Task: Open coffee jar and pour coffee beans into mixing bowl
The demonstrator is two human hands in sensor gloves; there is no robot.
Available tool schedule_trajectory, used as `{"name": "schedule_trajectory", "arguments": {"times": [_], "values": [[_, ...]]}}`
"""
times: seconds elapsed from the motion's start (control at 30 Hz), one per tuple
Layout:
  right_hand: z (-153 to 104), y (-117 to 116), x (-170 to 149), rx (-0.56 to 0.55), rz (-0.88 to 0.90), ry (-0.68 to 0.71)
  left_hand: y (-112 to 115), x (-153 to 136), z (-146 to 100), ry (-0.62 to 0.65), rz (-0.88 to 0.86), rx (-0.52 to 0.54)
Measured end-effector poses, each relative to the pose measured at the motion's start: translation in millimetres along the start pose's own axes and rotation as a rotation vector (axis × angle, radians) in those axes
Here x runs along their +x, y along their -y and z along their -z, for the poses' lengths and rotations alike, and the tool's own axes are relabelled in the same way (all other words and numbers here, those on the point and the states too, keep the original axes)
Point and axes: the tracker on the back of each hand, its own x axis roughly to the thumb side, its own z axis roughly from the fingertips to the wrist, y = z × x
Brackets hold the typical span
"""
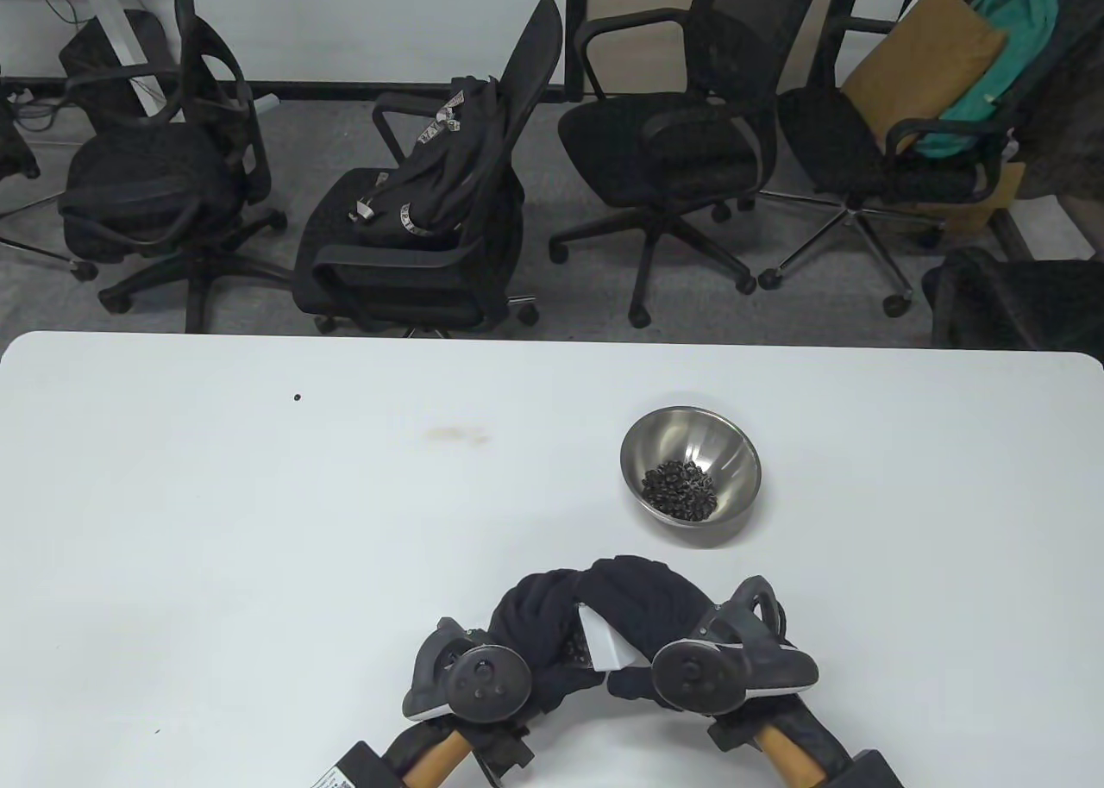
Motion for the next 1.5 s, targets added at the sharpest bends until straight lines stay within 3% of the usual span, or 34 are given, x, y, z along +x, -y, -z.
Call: {"name": "schedule_trajectory", "arguments": {"times": [0.33,0.67,1.03,1.33,1.5], "values": [[-0.7,2.2,-5.2,-0.052,0.06,-0.036,0.0,3.0,-0.7,0.011,0.031,0.025],[-3.5,-4.5,-20.6,-0.185,0.3,-0.31,0.3,13.5,-1.8,0.01,0.169,0.097],[-3.5,-14.5,-27.6,-0.214,0.48,-0.491,3.2,23.6,-0.3,0.017,0.357,0.122],[-4.4,-16.2,-26.1,-0.189,0.448,-0.486,4.2,23.3,-0.7,-0.029,0.366,0.097],[-8.4,-10.8,-25.3,-0.25,0.466,-0.451,1.3,20.5,0.1,-0.056,0.324,0.108]]}}
